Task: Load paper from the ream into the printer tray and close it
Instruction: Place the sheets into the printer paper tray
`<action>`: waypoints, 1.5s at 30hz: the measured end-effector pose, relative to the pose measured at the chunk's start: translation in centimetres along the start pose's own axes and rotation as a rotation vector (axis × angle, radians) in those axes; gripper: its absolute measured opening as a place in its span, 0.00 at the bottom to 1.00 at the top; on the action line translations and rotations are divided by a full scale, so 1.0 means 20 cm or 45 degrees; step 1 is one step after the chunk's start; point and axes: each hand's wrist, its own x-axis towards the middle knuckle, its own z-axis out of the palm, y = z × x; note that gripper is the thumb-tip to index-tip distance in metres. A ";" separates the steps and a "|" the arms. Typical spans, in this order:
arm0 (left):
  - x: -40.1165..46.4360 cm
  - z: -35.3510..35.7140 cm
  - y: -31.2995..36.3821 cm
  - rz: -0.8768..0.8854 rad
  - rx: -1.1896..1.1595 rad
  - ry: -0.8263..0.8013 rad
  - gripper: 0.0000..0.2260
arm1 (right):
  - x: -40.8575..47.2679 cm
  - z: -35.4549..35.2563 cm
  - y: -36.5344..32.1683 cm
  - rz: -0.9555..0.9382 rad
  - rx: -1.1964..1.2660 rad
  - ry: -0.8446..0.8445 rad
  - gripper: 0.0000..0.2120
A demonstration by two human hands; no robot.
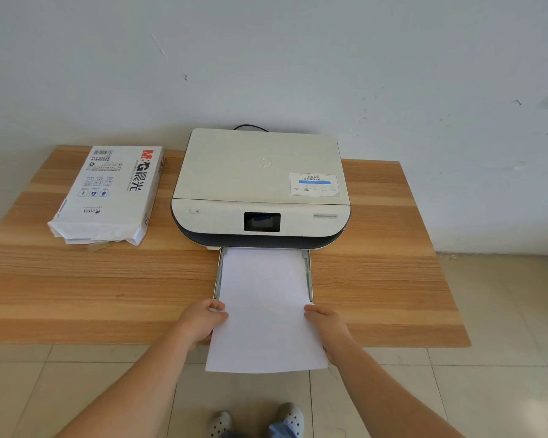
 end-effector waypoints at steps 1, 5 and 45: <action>0.01 0.00 0.00 -0.008 0.017 -0.001 0.07 | 0.00 0.00 0.00 0.004 -0.003 0.002 0.10; 0.04 -0.01 -0.01 -0.025 0.082 -0.043 0.08 | 0.01 0.00 0.03 0.016 -0.031 0.016 0.13; 0.18 0.02 0.09 0.524 0.456 0.263 0.14 | 0.08 0.12 -0.22 -0.564 -0.856 0.105 0.25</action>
